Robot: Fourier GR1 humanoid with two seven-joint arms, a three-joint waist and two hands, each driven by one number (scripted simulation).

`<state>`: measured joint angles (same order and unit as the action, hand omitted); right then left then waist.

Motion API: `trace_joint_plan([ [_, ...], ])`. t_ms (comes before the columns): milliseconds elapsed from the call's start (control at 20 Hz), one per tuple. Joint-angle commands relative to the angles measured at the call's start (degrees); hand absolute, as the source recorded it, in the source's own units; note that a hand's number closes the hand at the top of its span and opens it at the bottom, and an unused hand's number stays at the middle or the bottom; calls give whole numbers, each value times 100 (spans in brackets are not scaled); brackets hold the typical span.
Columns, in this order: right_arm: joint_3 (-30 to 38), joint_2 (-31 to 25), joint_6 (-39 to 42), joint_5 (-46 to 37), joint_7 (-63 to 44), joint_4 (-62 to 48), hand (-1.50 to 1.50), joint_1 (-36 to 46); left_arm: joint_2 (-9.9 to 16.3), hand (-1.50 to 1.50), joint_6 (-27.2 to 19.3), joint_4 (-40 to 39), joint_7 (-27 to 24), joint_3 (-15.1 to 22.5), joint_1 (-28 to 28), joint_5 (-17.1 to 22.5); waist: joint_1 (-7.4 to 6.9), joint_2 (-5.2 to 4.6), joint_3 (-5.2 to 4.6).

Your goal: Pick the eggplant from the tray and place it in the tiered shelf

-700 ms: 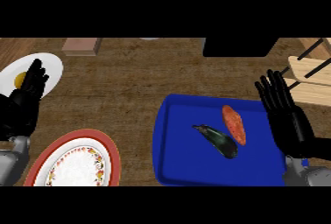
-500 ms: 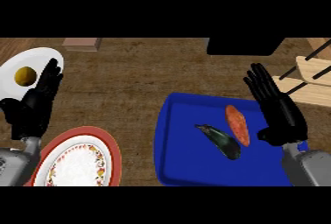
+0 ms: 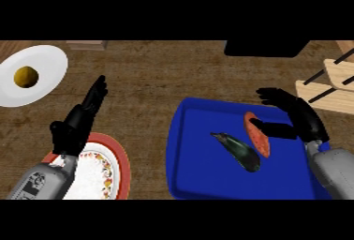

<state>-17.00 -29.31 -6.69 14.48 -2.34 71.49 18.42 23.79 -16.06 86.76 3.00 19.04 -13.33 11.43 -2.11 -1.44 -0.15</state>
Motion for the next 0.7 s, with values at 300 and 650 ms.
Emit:
trace_joint_plan([
  [300, 794, 365, 1394, 203, 1615, -2568, -150, 1102, -514, 0, 170, -674, -334, 45, -100, -266, 139, 109, 20],
  [650, -73, -367, 2735, -320, 335, -1714, -150, 1668, -460, 0, 186, -554, -262, -96, 1, -229, 180, 156, 11],
])
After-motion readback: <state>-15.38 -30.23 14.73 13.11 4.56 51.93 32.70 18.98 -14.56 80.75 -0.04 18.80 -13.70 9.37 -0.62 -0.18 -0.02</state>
